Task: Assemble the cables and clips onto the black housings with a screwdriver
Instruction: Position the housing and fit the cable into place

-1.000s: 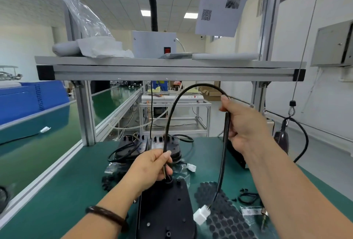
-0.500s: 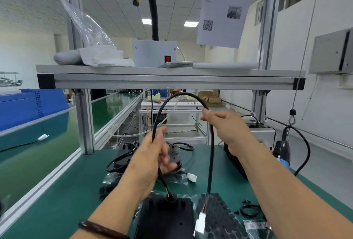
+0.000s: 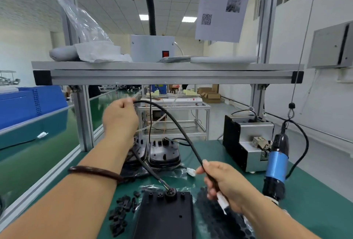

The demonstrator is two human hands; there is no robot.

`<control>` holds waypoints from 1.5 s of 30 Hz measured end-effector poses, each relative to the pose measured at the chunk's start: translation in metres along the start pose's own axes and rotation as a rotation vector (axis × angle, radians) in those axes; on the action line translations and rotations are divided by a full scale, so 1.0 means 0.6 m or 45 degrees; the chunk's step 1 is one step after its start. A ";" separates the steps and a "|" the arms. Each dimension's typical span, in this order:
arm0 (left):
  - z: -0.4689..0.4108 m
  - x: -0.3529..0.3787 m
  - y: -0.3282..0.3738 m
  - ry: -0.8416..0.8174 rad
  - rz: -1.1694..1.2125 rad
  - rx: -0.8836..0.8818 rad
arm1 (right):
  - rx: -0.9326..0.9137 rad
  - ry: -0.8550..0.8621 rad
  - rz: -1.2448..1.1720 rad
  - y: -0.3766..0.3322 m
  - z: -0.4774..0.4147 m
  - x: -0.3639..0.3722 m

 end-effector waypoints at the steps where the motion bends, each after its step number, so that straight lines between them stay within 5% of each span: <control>1: -0.001 0.000 -0.002 -0.102 -0.384 0.157 | -0.041 0.058 0.034 -0.008 0.001 -0.004; 4: 0.029 0.043 0.016 -0.436 -1.188 0.984 | -0.196 0.133 0.212 -0.039 0.004 0.000; 6: 0.071 0.090 0.032 -0.872 -1.140 1.357 | -0.244 0.121 0.205 -0.048 0.005 0.009; 8: 0.094 0.119 0.033 -1.203 -1.135 1.454 | -0.282 0.128 0.165 -0.048 0.005 0.014; 15: 0.039 0.117 0.030 -1.115 -1.004 1.443 | -0.353 0.159 -0.280 -0.052 -0.005 -0.023; 22: 0.027 0.115 0.052 -1.069 -0.950 1.653 | -0.493 0.120 -0.203 -0.052 0.006 -0.044; 32: 0.034 0.134 0.073 -1.138 -0.947 1.639 | -0.543 0.144 -0.345 -0.047 0.010 -0.068; 37: 0.056 0.115 0.074 -0.924 -0.939 1.469 | -0.336 0.168 -0.517 -0.017 -0.001 -0.058; 40: 0.102 0.035 0.049 -0.674 -0.678 1.501 | -0.270 0.093 -0.630 -0.006 -0.007 -0.047; 43: 0.155 -0.042 -0.022 -0.868 -0.639 1.478 | -0.347 0.131 -0.465 -0.010 -0.008 -0.030; 45: 0.172 -0.060 -0.069 -1.075 -0.842 1.198 | -0.413 0.191 -0.287 -0.013 -0.006 -0.016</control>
Point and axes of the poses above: each hand's wrist, its own z-axis away from the middle knuckle, its own x-axis out of the palm, y = z × x, the point moved 3 cm from there along -z, towards the middle knuckle, and after that the axes turned 13 degrees about x, right-handed, at the moved point
